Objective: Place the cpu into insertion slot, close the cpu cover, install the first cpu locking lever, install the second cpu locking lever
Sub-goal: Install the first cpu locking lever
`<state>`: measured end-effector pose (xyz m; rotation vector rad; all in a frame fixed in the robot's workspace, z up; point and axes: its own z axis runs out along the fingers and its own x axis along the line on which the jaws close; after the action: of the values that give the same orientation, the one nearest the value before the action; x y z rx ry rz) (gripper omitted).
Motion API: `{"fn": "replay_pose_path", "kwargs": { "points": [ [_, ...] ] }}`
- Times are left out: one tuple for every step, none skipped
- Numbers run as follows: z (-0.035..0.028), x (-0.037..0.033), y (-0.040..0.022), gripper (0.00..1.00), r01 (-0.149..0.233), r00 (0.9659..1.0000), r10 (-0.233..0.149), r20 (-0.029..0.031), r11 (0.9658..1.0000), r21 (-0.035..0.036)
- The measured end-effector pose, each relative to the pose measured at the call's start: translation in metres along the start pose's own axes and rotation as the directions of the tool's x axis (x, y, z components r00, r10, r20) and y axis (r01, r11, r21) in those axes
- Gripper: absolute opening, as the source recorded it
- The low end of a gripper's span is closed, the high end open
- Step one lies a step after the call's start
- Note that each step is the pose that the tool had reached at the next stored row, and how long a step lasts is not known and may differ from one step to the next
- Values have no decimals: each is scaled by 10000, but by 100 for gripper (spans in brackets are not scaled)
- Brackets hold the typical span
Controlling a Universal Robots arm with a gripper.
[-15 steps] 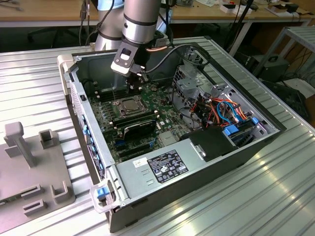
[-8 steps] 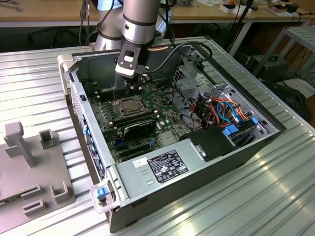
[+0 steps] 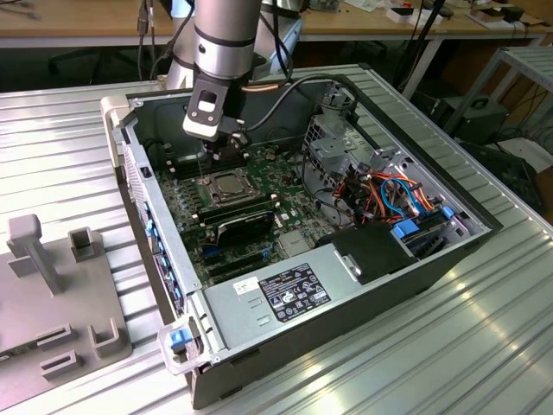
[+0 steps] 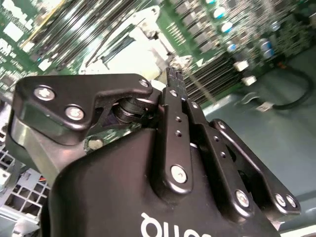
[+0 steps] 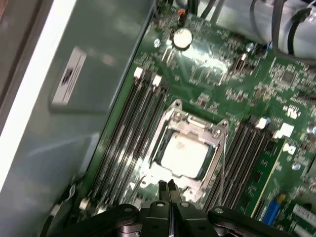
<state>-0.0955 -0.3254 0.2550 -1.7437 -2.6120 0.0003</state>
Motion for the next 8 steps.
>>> {"fn": "replay_pose_path", "kwargs": {
  "points": [
    [0,14,-35,11,2,10000,-2,-2,10000,-1],
    [0,27,-66,11,3,10000,-3,-3,10000,-1],
    [0,42,-100,11,10,10000,-10,-4,10000,-1],
    [1,53,-128,11,20,10000,-20,-4,10000,-2],
    [2,66,-158,11,52,10000,-52,-3,10000,-2],
    [3,70,-168,11,95,10000,-95,-5,10000,-2],
    [4,71,-170,11,194,9998,-194,-4,9998,-3],
    [5,71,-171,11,387,9993,-387,-3,9993,-1]
  ]
}}
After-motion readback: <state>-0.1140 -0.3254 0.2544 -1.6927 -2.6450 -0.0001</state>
